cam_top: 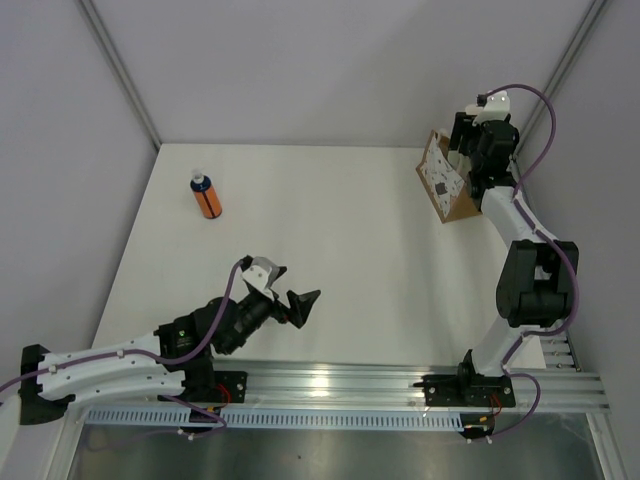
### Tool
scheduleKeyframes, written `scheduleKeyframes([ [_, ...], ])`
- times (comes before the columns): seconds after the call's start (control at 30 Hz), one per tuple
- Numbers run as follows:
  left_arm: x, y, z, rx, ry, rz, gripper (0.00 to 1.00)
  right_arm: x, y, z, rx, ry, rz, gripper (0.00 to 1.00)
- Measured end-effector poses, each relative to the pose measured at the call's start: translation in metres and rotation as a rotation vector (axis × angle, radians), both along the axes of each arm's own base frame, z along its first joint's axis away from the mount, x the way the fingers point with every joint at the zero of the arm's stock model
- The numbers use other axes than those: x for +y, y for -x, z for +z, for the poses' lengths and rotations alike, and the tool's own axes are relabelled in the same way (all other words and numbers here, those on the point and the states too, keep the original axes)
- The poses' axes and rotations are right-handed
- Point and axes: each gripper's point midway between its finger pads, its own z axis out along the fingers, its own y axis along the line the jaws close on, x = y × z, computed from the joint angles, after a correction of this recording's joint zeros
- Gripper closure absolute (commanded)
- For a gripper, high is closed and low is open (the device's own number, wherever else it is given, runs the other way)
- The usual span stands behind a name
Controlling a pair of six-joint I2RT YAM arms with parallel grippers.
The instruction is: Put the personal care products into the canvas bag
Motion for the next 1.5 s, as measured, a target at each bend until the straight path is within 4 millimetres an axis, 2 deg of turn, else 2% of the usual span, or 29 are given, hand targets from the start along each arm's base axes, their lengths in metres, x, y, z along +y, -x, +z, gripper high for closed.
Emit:
scheduleKeyframes([
  [0.27, 0.001, 0.0, 0.001, -0.001, 0.006, 0.0, 0.01, 0.011, 0.004, -0.001, 0.008, -0.005, 0.021, 1.0],
  [0.47, 0.0, 0.0, 0.0, 0.004, 0.005, 0.0, 0.01, 0.015, 0.02, -0.006, 0.001, -0.039, 0.03, 1.0],
  [0.57, -0.001, 0.0, -0.001, 0.005, 0.002, 0.0, 0.01, 0.004, 0.027, -0.009, -0.011, -0.082, 0.009, 1.0],
  [0.67, -0.001, 0.0, -0.001, 0.005, 0.003, 0.0, 0.01, -0.016, 0.035, -0.015, -0.005, -0.114, -0.035, 1.0],
  [0.9, 0.0, 0.0, 0.001, 0.003, 0.01, 0.001, 0.01, -0.053, 0.043, -0.031, 0.031, -0.156, -0.119, 1.0],
  [1.23, 0.0, 0.0, -0.001, 0.005, 0.002, 0.002, 0.01, -0.058, 0.042, -0.041, 0.045, -0.162, -0.129, 1.0],
  [1.27, 0.0, 0.0, -0.001, 0.005, 0.002, 0.001, 0.01, -0.058, 0.041, -0.043, 0.047, -0.162, -0.13, 0.98],
  [1.5, 0.0, 0.0, 0.0, 0.005, 0.004, 0.0, 0.01, -0.056, 0.033, -0.081, 0.118, -0.134, -0.138, 0.88],
])
